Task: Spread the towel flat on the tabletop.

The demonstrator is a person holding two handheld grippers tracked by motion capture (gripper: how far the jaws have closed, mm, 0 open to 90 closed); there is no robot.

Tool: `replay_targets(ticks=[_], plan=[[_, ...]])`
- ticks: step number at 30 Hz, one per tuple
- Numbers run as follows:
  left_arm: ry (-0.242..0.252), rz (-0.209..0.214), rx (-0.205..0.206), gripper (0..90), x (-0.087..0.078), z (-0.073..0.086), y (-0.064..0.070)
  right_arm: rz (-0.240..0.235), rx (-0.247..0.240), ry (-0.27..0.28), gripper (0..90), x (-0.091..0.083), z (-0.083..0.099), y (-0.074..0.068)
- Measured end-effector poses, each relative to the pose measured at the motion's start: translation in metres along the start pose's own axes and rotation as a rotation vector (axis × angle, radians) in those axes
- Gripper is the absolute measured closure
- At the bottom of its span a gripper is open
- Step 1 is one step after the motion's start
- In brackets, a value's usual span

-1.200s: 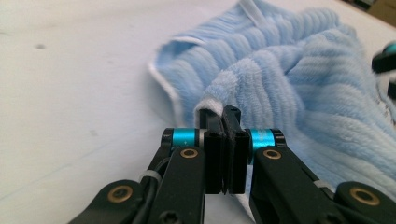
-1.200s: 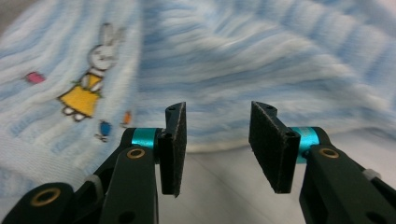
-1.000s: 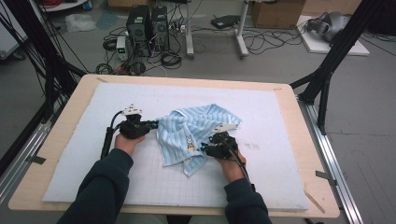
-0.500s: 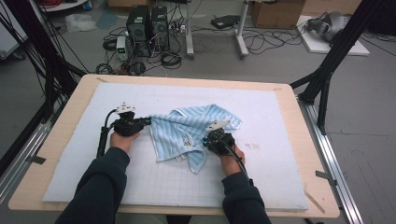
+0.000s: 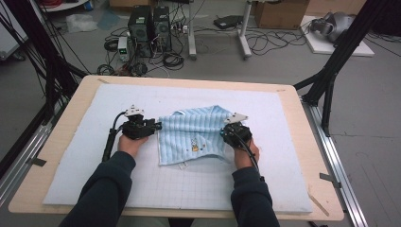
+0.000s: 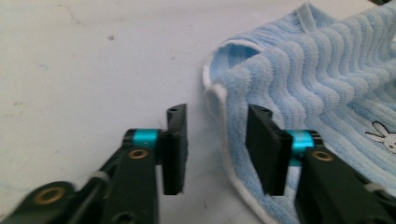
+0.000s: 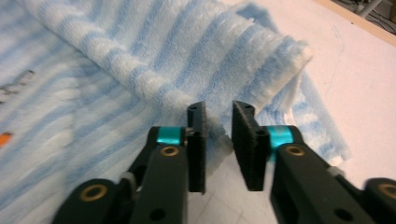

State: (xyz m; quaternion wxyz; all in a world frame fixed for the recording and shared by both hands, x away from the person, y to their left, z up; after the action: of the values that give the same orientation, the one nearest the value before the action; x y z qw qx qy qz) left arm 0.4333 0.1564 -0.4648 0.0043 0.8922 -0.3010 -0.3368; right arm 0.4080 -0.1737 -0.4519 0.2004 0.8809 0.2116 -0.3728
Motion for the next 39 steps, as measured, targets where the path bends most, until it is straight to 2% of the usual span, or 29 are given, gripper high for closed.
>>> replay_targets(ticks=[1,2,3,4,5,6,7,8,11,12,13,14,15,17,19,22,23,24,27,28,29,30,31,32,33,34,36,39], plan=[[0.000,0.000,0.000,52.7,0.000,0.000,0.000,0.000,0.000,0.000,73.7,0.000,0.000,0.000],[-0.005,0.006,-0.018,49.1,-0.003,0.000,-0.001,-0.009,0.023,0.025,69.6,-0.005,0.003,0.001],[-0.009,0.011,-0.030,49.1,-0.006,0.000,-0.002,-0.009,0.023,0.025,69.6,-0.005,0.003,0.001],[-0.007,0.021,-0.031,47.2,-0.010,-0.001,-0.001,-0.032,0.048,0.050,68.0,-0.014,0.008,0.002],[-0.003,0.027,-0.024,47.2,-0.012,-0.001,0.000,-0.032,0.048,0.050,68.0,-0.014,0.008,0.002],[0.016,0.037,-0.006,46.9,-0.018,-0.002,0.004,-0.071,0.059,0.054,66.0,-0.020,0.014,0.000],[0.016,0.037,-0.006,46.9,-0.018,-0.002,0.004,-0.071,0.059,0.054,66.0,-0.020,0.014,0.000],[0.020,0.047,0.003,46.9,-0.021,0.000,0.007,-0.090,0.059,0.051,65.4,-0.022,0.016,-0.001],[0.014,0.062,0.013,46.6,-0.024,0.006,0.011,-0.142,0.037,0.031,62.5,-0.027,0.026,-0.013],[0.003,0.074,0.022,46.7,-0.025,0.010,0.015,-0.172,0.012,0.028,62.0,-0.028,0.031,-0.023],[0.003,0.074,0.022,46.7,-0.025,0.010,0.015,-0.172,0.012,0.028,62.0,-0.028,0.031,-0.023],[-0.002,0.074,0.030,46.8,-0.025,0.012,0.018,-0.200,-0.027,0.028,62.0,-0.030,0.034,-0.035],[-0.005,0.082,0.036,46.8,-0.026,0.014,0.020,-0.200,-0.027,0.028,62.0,-0.030,0.034,-0.035],[-0.014,0.095,0.045,46.9,-0.027,0.018,0.026,-0.230,-0.066,0.007,62.0,-0.029,0.037,-0.049],[-0.032,0.104,0.057,47.3,-0.028,0.022,0.032,-0.228,-0.108,-0.014,63.0,-0.027,0.041,-0.060],[-0.062,0.106,0.078,47.3,-0.030,0.031,0.040,-0.214,-0.115,-0.001,61.6,-0.031,0.044,-0.066],[-0.069,0.107,0.077,47.2,-0.030,0.033,0.042,-0.214,-0.109,0.002,61.1,-0.033,0.046,-0.067],[-0.098,0.107,0.096,46.3,-0.030,0.040,0.048,-0.223,-0.084,0.007,59.1,-0.036,0.050,-0.068],[-0.119,0.101,0.117,46.4,-0.029,0.046,0.055,-0.218,-0.063,0.017,58.3,-0.041,0.055,-0.068],[-0.135,0.098,0.134,46.4,-0.028,0.050,0.058,-0.219,-0.049,0.028,58.2,-0.043,0.057,-0.067],[-0.135,0.073,0.166,46.1,-0.028,0.051,0.061,-0.211,-0.019,0.041,58.1,-0.047,0.060,-0.065],[-0.137,0.054,0.194,54.9,-0.028,0.052,0.064,-0.184,0.012,0.051,58.2,-0.051,0.063,-0.059],[-0.142,0.041,0.219,54.9,-0.028,0.053,0.066,-0.184,0.012,0.051,58.2,-0.051,0.063,-0.059],[-0.141,0.041,0.265,72.4,-0.029,0.054,0.070,-0.164,0.045,0.053,58.8,-0.054,0.067,-0.053],[-0.141,0.041,0.265,83.5,-0.029,0.054,0.070,-0.164,0.045,0.053,58.8,-0.054,0.067,-0.053],[-0.141,0.042,0.276,84.9,-0.030,0.055,0.072,-0.167,0.072,0.050,58.9,-0.053,0.069,-0.050],[-0.141,0.037,0.274,85.6,-0.031,0.055,0.071,-0.167,0.080,0.049,59.1,-0.053,0.070,-0.050],[-0.144,0.039,0.266,86.0,-0.036,0.057,0.066,-0.190,0.075,0.020,61.2,-0.047,0.071,-0.054]])
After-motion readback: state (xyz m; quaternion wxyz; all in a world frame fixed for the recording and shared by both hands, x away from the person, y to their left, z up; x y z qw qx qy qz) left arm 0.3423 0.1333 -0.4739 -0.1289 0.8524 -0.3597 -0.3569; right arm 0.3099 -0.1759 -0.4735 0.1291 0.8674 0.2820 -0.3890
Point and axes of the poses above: each handheld gripper's, and its own axes: x roughly forward along the jaws, z roughly out of its underside, y roughly to its right, the point moved 4 cm from there along x, roughly forward along the jaws, and after that the axes turned 7 degrees about -y, right-handed, at the moved point
